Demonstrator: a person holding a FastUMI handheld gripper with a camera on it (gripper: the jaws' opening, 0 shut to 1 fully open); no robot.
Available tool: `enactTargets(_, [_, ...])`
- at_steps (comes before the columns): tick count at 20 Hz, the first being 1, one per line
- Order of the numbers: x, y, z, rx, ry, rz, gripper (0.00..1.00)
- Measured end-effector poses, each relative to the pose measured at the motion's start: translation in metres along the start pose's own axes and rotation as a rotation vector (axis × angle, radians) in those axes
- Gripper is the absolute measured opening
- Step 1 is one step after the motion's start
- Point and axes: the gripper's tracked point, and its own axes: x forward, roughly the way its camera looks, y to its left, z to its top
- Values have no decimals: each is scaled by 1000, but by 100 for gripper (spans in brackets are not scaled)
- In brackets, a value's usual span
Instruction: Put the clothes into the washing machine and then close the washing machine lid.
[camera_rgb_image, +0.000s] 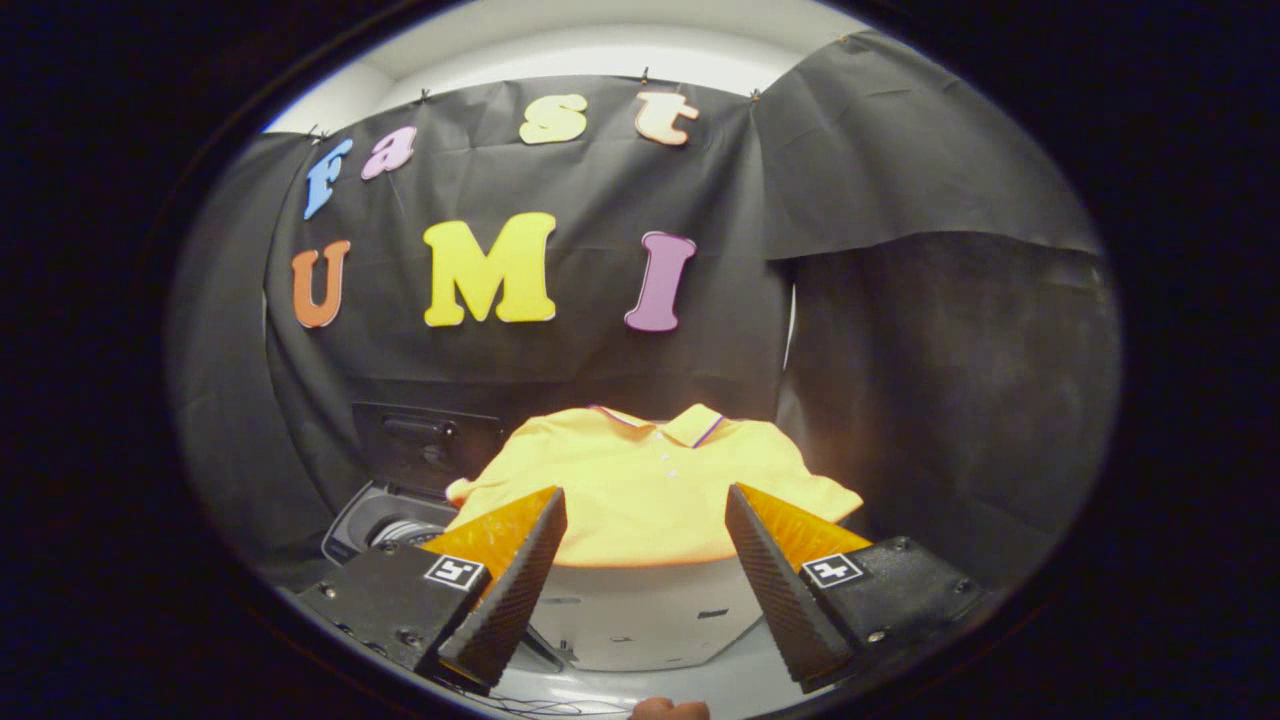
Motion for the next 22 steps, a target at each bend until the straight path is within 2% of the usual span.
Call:
enactTargets(7, [99,-9,3,-99,162,25,100])
enactTargets(12, [149,-16,-11,-23,288,61,100])
enactTargets(16, [169,-26,-22,-54,344,39,100])
enactTargets(19, [176,-24,-41,-67,412,55,100])
enactTargets(22, [175,-24,-42,-60,411,55,100])
